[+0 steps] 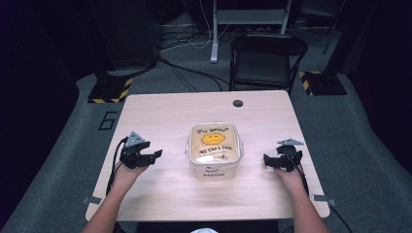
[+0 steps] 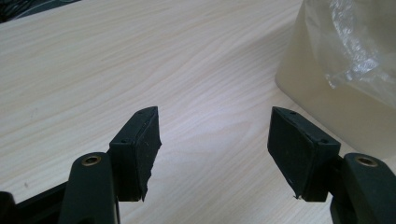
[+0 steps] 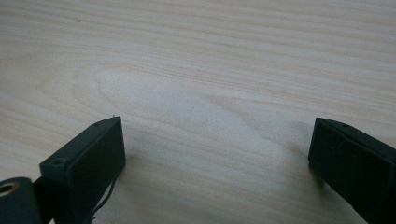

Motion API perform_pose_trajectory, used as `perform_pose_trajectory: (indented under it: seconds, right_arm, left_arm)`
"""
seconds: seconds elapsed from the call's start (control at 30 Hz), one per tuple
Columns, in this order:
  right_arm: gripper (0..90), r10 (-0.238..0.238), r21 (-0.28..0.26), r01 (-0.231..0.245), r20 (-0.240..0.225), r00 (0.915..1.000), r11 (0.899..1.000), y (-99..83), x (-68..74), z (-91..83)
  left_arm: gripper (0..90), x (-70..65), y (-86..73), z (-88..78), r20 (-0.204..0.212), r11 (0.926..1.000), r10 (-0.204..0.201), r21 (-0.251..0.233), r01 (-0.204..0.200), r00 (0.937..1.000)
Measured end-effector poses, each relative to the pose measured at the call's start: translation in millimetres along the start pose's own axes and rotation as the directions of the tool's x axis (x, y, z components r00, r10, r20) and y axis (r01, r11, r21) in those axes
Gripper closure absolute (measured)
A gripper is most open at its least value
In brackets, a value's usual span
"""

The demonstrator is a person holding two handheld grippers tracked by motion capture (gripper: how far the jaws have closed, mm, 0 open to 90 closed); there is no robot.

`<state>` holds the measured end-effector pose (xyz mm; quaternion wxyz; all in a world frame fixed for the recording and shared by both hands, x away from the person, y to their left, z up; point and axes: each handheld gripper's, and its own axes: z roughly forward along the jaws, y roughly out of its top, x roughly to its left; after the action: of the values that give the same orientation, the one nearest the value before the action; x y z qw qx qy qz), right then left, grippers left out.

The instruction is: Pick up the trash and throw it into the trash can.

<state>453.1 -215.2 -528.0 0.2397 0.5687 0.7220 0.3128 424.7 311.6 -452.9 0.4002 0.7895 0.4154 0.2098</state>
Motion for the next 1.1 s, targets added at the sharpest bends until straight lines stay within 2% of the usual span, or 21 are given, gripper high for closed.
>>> perform_pose_trajectory:
  seconds: [0.13, 0.33, 0.4, 0.5, 0.57, 0.67, 0.7, 0.77, 1.1]
  right_arm:
    - [3.1, -0.002, 0.001, 0.002, -0.001, 1.0, 1.0, 0.0, -0.1, -0.1]
    - [3.1, -0.001, 0.001, 0.001, -0.002, 1.0, 1.0, 0.0, 0.0, 0.0]
    - [3.1, -0.002, 0.001, 0.002, -0.001, 1.0, 1.0, 0.0, -0.1, -0.1]
    - [3.1, 0.001, 0.0, -0.001, -0.003, 1.0, 1.0, 0.0, 0.1, -0.1]
    - [3.1, 0.0, 0.0, 0.0, 0.0, 1.0, 1.0, 0.0, 0.0, 0.0]
    - [3.1, 0.0, 0.001, 0.0, -0.001, 1.0, 1.0, 0.0, 0.0, 0.0]
    - [3.1, -0.002, 0.001, 0.002, -0.002, 1.0, 1.0, 0.0, -0.2, -0.1]
    - [3.1, -0.002, 0.001, 0.002, -0.001, 1.0, 1.0, 0.0, -0.2, -0.1]
    - [3.3, 0.002, -0.003, -0.002, 0.001, 1.0, 1.0, -0.3, 0.7, -0.1]
  left_arm:
    - [34.0, 3.7, -8.2, 3.0, 0.002, 0.9999, -0.001, 0.011, 0.001, 1.0]
    - [33.3, 11.7, -24.2, 7.6, -0.016, 0.9985, -0.05, 0.02, 0.05, 0.9986]
    - [33.3, 14.9, -28.6, 9.5, -0.019, 0.9973, -0.057, 0.045, 0.058, 0.9982]
    - [32.8, 19.3, -35.3, 13.4, -0.03, 0.9962, -0.064, 0.058, 0.066, 0.9975]
    - [32.8, 22.2, -39.0, 14.8, -0.041, 0.9943, -0.075, 0.073, 0.078, 0.9963]
    - [32.8, 26.6, -42.6, 12.7, -0.056, 0.9936, -0.086, 0.068, 0.089, 0.9947]
    - [32.8, 28.4, -44.2, 12.6, -0.063, 0.9933, -0.096, 0.058, 0.1, 0.9934]
    - [32.5, 33.0, -46.0, 12.3, -0.071, 0.9906, -0.115, 0.067, 0.12, 0.9908]
    - [32.2, 41.7, -51.3, 19.2, -0.109, 0.9865, -0.111, 0.108, 0.123, 0.9878]
